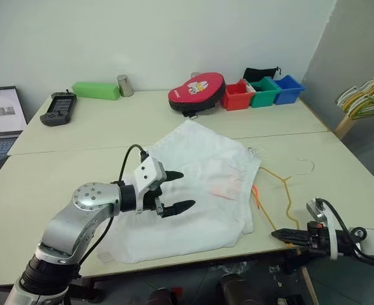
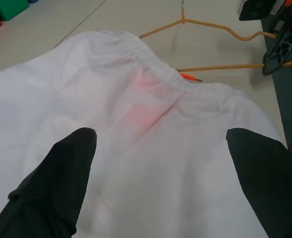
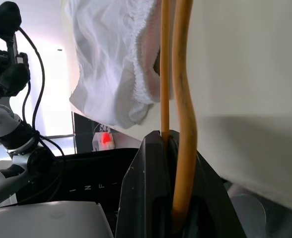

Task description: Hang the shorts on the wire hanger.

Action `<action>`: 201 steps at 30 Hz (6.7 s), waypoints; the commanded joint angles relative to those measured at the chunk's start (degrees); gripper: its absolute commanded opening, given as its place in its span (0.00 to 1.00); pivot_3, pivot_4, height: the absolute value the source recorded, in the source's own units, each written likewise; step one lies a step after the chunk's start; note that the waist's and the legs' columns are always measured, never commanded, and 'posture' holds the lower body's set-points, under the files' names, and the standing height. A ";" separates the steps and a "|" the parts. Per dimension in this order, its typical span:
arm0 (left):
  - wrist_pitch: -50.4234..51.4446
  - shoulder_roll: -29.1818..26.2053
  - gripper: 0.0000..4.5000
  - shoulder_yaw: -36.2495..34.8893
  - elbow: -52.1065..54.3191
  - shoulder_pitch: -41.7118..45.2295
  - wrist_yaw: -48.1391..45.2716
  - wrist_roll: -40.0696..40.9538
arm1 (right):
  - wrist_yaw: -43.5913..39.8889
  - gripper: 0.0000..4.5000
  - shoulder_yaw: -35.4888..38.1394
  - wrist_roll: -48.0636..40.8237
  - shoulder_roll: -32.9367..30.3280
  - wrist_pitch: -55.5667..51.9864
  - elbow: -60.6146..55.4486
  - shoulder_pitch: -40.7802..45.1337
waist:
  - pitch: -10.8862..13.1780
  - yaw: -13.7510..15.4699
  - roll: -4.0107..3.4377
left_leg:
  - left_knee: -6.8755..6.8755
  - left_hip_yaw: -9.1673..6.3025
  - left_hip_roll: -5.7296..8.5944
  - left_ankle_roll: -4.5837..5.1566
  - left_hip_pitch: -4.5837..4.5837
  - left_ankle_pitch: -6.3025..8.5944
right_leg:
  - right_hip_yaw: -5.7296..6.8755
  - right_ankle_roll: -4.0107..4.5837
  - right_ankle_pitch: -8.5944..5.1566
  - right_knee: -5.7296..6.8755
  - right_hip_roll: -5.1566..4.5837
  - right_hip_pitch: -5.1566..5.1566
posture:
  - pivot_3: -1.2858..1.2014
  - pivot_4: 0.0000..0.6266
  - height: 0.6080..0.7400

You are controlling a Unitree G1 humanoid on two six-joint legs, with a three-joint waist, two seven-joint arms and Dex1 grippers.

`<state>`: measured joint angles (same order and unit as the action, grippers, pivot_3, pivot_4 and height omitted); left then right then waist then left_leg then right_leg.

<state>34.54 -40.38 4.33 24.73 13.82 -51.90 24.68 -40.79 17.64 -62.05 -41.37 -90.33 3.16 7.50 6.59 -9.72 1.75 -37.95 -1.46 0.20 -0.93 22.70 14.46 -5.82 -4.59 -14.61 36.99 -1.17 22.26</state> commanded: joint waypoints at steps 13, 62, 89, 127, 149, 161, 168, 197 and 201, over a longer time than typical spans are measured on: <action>-1.24 -0.46 0.99 0.10 0.71 0.39 -0.59 -0.30 | -10.97 0.00 -5.12 -0.37 -7.60 3.45 -10.15 0.03 | -0.03 0.24 -0.02 | 0.02 -0.06 0.02 0.00 0.06 0.00 | 0.10 -0.03 0.01 0.00 0.02 0.03 | 0.45 0.08 1.00; -4.81 0.36 0.99 1.72 -3.83 3.36 -0.77 -2.81 | -9.83 0.00 -31.45 45.38 -9.04 47.70 -15.55 11.70 | -0.24 -0.06 -0.19 | -0.08 -0.16 0.00 -0.01 0.00 -0.01 | 0.09 -0.03 0.06 0.15 -0.04 0.03 | 0.44 0.06 1.00; -4.72 0.80 0.99 1.98 -2.44 1.27 -0.08 -2.53 | -24.97 0.00 -12.37 28.46 -22.44 33.21 -12.39 -8.79 | -0.52 -0.42 -0.63 | -0.16 0.06 0.10 0.00 -0.15 -0.01 | 0.00 -0.03 0.08 0.22 0.01 -0.09 | 0.44 0.08 1.00; -4.45 0.69 0.99 1.28 -2.21 0.93 1.64 -2.69 | -23.97 0.00 -26.04 51.99 -15.30 62.41 -9.04 1.76 | -0.73 -1.42 -0.61 | -0.09 -0.03 0.06 -0.01 -0.93 -0.01 | -0.02 0.00 0.08 0.19 0.04 -0.77 | 0.45 0.08 1.00; -4.15 0.81 0.99 1.38 -1.84 0.42 2.48 -2.37 | -15.50 0.00 -15.44 40.04 -9.56 32.41 -10.91 1.28 | -0.78 -0.86 -0.53 | -0.06 -0.09 0.05 0.00 -0.88 -0.01 | 0.08 0.03 0.09 0.07 0.01 -0.82 | 0.45 0.09 1.00; -4.72 0.56 0.99 1.37 -2.06 0.26 1.84 -2.57 | -22.67 0.00 -19.97 41.37 -16.21 45.46 -13.72 -1.61 | -0.78 -1.58 -0.54 | -0.04 0.00 0.06 -0.01 -0.91 -0.01 | 0.02 0.17 -0.04 0.09 0.01 -0.77 | 0.45 0.08 1.00; -4.77 0.65 0.99 1.31 -1.80 0.07 1.98 -2.64 | -23.18 0.00 -25.39 46.07 -14.89 52.39 -10.21 3.86 | -0.78 -1.38 -0.54 | -0.03 -0.02 0.06 -0.01 -0.83 0.00 | 0.06 0.03 0.04 0.06 0.01 -0.72 | 0.45 0.07 1.00; -5.24 1.21 0.99 1.23 -3.40 0.69 2.79 -3.97 | -16.68 0.00 -22.09 35.14 -4.72 23.77 -13.00 24.48 | -0.77 -1.42 -0.58 | 0.00 -0.20 0.04 -0.01 -0.70 0.00 | -0.03 0.03 0.07 0.13 0.00 -0.51 | 0.45 0.09 1.00; -5.75 1.33 0.99 1.39 -4.68 1.75 2.34 -4.33 | -14.99 0.00 -23.34 35.06 -4.42 23.51 -14.01 25.23 | -0.77 -1.39 -0.57 | 0.03 -0.22 0.04 -0.01 -0.68 0.00 | 0.04 0.03 0.06 0.10 0.01 -0.50 | 0.45 0.08 1.00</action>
<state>30.33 -39.10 6.48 20.07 14.07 -49.37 20.80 -56.95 -6.43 -26.13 -45.99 -66.88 -9.13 31.22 5.82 -11.11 1.18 -37.92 -1.66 0.24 -0.94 22.03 14.46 -5.78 -4.56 -14.55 37.10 -1.15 21.76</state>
